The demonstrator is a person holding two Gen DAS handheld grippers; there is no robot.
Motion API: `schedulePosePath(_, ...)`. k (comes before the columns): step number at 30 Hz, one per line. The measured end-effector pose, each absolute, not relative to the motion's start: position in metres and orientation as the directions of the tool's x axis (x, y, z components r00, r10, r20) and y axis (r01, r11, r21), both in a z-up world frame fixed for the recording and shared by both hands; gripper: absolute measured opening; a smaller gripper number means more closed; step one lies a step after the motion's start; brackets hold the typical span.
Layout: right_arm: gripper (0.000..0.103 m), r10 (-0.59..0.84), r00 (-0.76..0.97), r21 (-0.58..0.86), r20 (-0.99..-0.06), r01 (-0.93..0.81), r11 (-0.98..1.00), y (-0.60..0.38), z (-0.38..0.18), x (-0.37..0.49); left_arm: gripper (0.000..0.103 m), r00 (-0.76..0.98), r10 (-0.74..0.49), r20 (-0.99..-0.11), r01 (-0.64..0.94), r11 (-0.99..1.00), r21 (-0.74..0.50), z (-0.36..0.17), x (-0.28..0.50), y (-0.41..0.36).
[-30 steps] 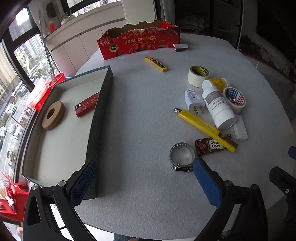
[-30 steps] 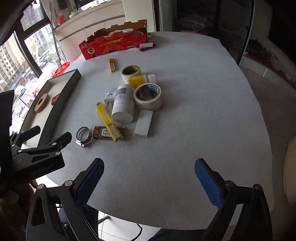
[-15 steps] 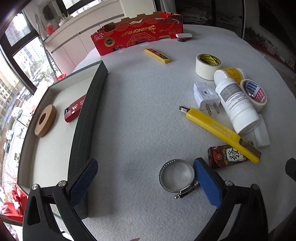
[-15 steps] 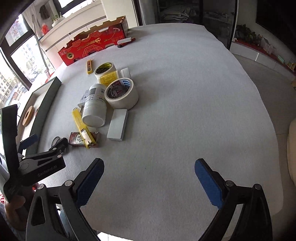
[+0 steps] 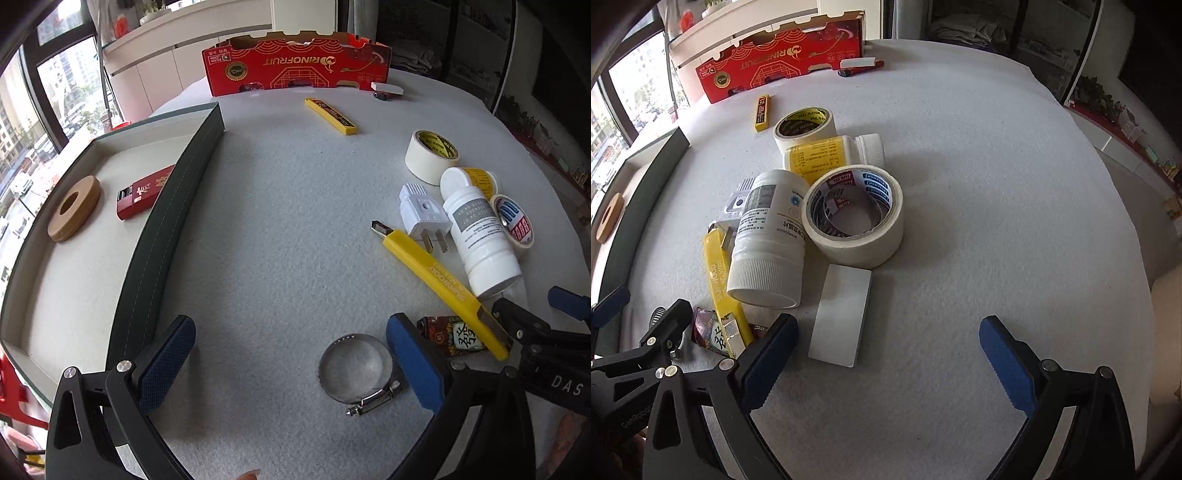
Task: Organize rigid objects
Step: 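Grasp the metal hose clamp with left tool while right tool grasps the white block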
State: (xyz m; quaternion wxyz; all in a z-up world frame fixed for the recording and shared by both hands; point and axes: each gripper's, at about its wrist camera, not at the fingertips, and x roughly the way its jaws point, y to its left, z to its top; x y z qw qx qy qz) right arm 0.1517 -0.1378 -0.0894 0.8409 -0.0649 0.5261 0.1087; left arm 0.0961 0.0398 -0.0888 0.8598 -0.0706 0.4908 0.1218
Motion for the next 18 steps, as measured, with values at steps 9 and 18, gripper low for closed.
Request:
schedulePosePath(9, 0.034, 0.168, 0.412, 0.007, -0.896, -0.363, 0.932, -0.122, -0.078, 0.139, 0.088, 0.475, 0.141, -0.868, -0.223, 0.974, 0.036, -0.083, 0.091, 0.021)
schedulePosePath(18, 0.024, 0.229, 0.402, 0.111, -0.886, -0.296, 0.949, -0.15, -0.065, 0.124, 0.038, 0.466, 0.024, -0.884, -0.151, 0.987, -0.053, -0.072, 0.073, 0.004)
